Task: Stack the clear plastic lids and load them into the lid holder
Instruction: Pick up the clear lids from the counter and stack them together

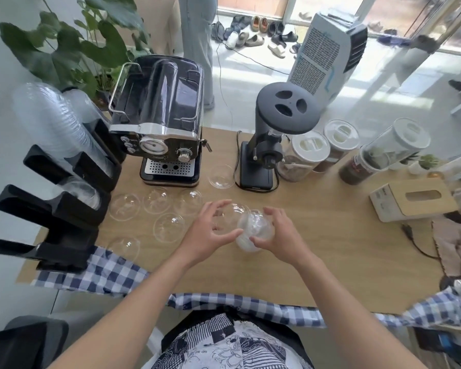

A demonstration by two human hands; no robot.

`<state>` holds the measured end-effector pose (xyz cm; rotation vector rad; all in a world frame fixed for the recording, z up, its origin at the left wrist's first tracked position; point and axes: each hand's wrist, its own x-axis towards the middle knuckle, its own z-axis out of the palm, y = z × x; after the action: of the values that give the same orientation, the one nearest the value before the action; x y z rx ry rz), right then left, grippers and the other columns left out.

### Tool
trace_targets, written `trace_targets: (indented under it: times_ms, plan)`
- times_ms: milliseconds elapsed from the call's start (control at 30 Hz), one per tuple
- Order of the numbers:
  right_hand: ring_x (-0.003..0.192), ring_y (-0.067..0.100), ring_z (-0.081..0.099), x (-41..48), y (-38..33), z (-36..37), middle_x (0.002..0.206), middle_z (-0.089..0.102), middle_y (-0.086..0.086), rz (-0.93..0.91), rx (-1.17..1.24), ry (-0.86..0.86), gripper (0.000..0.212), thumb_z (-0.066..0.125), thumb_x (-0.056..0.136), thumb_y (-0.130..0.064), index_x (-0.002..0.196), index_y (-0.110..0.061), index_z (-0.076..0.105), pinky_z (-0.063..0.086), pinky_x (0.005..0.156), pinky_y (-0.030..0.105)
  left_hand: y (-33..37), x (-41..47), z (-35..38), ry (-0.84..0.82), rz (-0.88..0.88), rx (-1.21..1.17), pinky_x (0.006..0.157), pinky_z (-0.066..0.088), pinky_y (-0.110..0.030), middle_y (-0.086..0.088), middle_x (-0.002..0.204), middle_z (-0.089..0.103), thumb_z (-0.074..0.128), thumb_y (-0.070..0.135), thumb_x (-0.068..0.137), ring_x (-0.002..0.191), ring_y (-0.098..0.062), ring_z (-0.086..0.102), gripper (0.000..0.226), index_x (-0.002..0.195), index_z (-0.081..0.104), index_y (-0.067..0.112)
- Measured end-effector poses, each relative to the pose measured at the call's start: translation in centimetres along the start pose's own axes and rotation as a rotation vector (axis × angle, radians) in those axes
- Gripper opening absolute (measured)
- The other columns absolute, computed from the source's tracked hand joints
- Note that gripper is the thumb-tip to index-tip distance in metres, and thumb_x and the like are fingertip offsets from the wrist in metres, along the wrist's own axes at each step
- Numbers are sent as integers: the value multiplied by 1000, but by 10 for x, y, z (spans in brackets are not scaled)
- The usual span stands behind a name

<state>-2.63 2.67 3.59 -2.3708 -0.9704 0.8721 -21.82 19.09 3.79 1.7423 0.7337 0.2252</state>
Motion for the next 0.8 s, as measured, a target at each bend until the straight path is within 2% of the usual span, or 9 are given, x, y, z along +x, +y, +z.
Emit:
trace_targets:
  times_ms: [200, 300, 367, 433, 567, 667, 800]
  plan:
    - [144, 16, 53, -7, 2, 17, 157, 51, -3, -19, 51, 6, 97, 92, 85, -46, 164, -18, 44, 40, 116, 25, -6, 10, 24, -54, -37, 9, 114, 57, -36, 21, 149, 51, 93, 53, 83, 143, 0, 53, 88, 159, 51, 44]
    - [140, 16, 54, -10, 1, 21, 156, 48, -2, -31, 56, -11, 98, 92, 87, -43, 167, -20, 41, 39, 109, 22, -11, 11, 30, -66, -81, 28, 115, 56, -37, 19, 156, 53, 95, 51, 81, 146, -6, 53, 93, 160, 49, 36]
    - [137, 15, 55, -13, 1, 25, 157, 47, -1, -34, 63, -34, 103, 92, 87, -45, 170, -23, 36, 42, 109, 25, -12, 12, 33, -73, -89, 66, 117, 55, -40, 16, 156, 56, 96, 51, 79, 145, -8, 54, 93, 157, 49, 31]
    - [140, 15, 53, -14, 2, 27, 160, 46, 0, -42, 73, -45, 108, 92, 86, -49, 172, -24, 31, 44, 115, 30, -13, 12, 35, -92, -81, 106, 118, 54, -41, 14, 153, 58, 96, 51, 78, 143, -8, 55, 91, 154, 51, 29]
    - [155, 14, 42, -17, 5, 31, 172, 38, -3, -36, 89, -56, 118, 94, 84, -49, 174, -21, 24, 34, 127, 30, -17, 11, 37, -105, -63, 160, 118, 53, -43, 14, 152, 58, 96, 49, 79, 141, -8, 55, 90, 155, 51, 31]
    - [152, 10, 44, -16, 9, 36, 167, 45, -8, -63, 72, -36, 111, 97, 81, -46, 170, -27, 32, 41, 129, 43, -17, 9, 37, -111, -45, 180, 117, 54, -44, 18, 151, 56, 95, 45, 82, 140, -9, 54, 86, 155, 50, 38]
    - [146, 7, 51, -16, 8, 37, 159, 53, -12, -61, 113, -6, 101, 98, 81, -43, 164, -30, 41, 47, 123, 42, -18, 9, 37, -124, -11, 205, 115, 55, -47, 20, 149, 56, 94, 41, 82, 140, -11, 55, 84, 153, 48, 51]
